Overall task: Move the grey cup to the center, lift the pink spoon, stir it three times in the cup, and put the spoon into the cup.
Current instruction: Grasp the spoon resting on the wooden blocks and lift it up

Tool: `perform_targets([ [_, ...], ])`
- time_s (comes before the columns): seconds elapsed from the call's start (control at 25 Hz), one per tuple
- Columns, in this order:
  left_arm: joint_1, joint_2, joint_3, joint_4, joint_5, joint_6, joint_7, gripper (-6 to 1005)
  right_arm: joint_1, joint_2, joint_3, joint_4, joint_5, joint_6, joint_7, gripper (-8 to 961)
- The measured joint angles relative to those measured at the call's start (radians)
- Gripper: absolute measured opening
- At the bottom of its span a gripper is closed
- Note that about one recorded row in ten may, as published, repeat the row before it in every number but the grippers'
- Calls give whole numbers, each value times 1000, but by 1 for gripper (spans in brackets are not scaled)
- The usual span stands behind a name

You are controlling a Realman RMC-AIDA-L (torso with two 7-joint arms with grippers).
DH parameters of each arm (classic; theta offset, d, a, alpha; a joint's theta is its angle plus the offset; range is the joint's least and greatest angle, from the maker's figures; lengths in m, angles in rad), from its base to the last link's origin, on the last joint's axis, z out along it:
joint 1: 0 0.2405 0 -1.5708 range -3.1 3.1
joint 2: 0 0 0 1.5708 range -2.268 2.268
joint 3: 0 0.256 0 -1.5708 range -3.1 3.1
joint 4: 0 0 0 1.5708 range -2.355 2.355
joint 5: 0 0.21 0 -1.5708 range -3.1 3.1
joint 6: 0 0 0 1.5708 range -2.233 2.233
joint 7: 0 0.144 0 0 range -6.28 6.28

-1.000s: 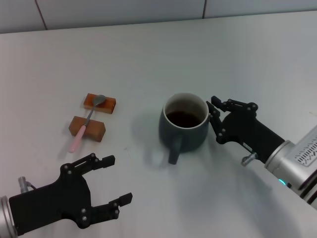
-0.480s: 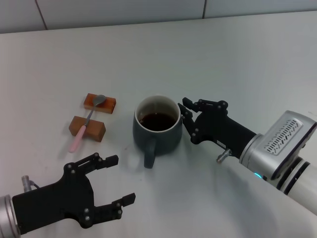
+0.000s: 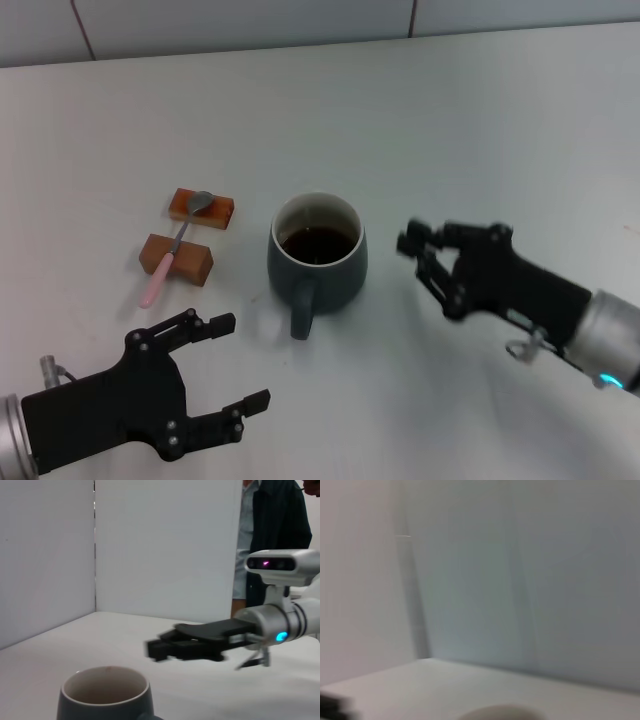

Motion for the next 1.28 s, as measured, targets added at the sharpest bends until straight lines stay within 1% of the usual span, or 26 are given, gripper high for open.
perform_targets([
  [0.04,0,0,0,0,0,0,0,766,-14,2,-15,-41,-40,-36,57,161],
  [0.08,1,0,-1,-1,0,0,0,765,-46,2,-48,-118,-115,-117,123,162],
  [0.12,1,0,-1,-1,0,0,0,764,-46,2,-48,-118,-115,-117,123,162],
  [0.16,1,0,-1,-2,-1,0,0,763,-83,2,-69,-184,-162,-199,139,162],
  [0.2,1,0,-1,-2,-1,0,0,763,-105,4,-72,-217,-172,-241,142,182],
  [0.24,1,0,-2,-3,-2,-1,0,762,-105,4,-72,-217,-172,-241,142,203],
  [0.28,1,0,-2,-3,-4,-1,-2,761,-142,7,-61,-265,-170,-295,159,223],
  [0.32,1,0,-2,-3,-4,-1,-2,760,-142,7,-61,-265,-170,-295,159,243],
  [0.4,1,-1,-3,-7,-20,-4,-6,759,-168,7,-48,-301,-164,-325,196,284],
  [0.44,3,-1,-6,-16,-45,-6,-14,758,-175,8,-45,-315,-164,-330,212,305],
  [0.48,5,0,-12,-48,-115,3,-40,757,-183,9,-44,-331,-163,-333,228,325],
  [0.52,5,0,-12,-48,-115,3,-40,756,-183,9,-44,-331,-163,-333,228,347],
  [0.56,6,3,-23,-112,-230,47,-83,755,-185,9,-44,-334,-163,-333,229,369],
  [0.6,6,3,-23,-112,-230,47,-83,755,-185,10,-44,-336,-163,-330,230,391],
  [0.64,3,4,-40,-185,-322,95,-118,754,-183,10,-44,-336,-164,-328,231,413],
  [0.68,-12,3,-68,-294,-423,140,-172,753,-181,10,-46,-336,-164,-328,232,435],
  [0.72,-47,3,-98,-453,-514,175,-233,752,-177,10,-49,-335,-165,-328,233,457],
  [0.76,-47,3,-98,-453,-514,175,-233,751,-177,10,-49,-335,-165,-328,233,479],
  [0.8,-75,5,-113,-553,-548,193,-253,751,-176,10,-50,-335,-165,-328,234,501],
  [0.84,-75,5,-113,-553,-548,193,-253,750,-176,10,-50,-335,-165,-328,234,523],
  [0.88,-115,7,-133,-693,-570,218,-257,749,-176,10,-49,-338,-166,-328,236,545],
  [0.92,-115,7,-133,-693,-570,218,-257,748,-176,10,-49,-338,-166,-328,236,574],
  [0.96,-125,8,-141,-736,-571,223,-255,747,-176,10,-50,-339,-167,-328,236,602],
  [1.04,-132,7,-150,-779,-572,221,-256,746,-176,10,-51,-339,-167,-328,236,659],
  [1.16,-130,5,-157,-801,-574,207,-272,743,-172,10,-53,-340,-170,-328,237,745],
  [1.28,-135,4,-162,-824,-575,199,-282,741,-170,9,-54,-341,-173,-328,237,755],
])
